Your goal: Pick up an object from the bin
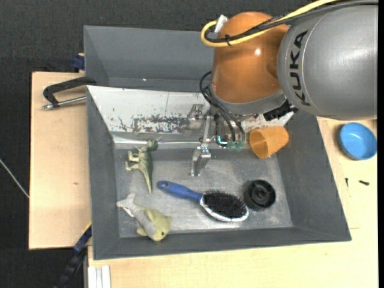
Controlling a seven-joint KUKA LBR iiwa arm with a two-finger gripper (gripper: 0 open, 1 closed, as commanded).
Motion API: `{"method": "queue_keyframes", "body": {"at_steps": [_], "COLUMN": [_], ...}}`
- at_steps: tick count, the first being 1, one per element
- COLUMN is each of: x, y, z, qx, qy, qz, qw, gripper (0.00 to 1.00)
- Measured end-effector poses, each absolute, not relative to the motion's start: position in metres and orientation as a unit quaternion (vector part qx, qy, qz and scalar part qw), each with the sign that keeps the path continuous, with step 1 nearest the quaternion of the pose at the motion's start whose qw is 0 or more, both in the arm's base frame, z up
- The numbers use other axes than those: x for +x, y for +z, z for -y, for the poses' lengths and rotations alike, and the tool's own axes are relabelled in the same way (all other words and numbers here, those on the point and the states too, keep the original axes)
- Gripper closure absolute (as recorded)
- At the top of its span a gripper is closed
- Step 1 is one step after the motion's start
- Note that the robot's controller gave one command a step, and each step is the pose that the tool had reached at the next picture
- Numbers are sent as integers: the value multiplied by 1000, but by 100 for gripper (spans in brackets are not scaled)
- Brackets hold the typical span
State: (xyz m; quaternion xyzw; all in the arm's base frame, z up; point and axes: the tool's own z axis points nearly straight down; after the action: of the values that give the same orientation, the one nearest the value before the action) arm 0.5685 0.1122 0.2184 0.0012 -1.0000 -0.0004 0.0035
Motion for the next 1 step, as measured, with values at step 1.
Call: {"method": "queue_keyframes", "body": {"at_steps": [1], "x": [503], "y": [70], "z": [-92], "qx": [60], "qy": [-1], "qz": [998], "qw": [-4], "gripper": [0]}}
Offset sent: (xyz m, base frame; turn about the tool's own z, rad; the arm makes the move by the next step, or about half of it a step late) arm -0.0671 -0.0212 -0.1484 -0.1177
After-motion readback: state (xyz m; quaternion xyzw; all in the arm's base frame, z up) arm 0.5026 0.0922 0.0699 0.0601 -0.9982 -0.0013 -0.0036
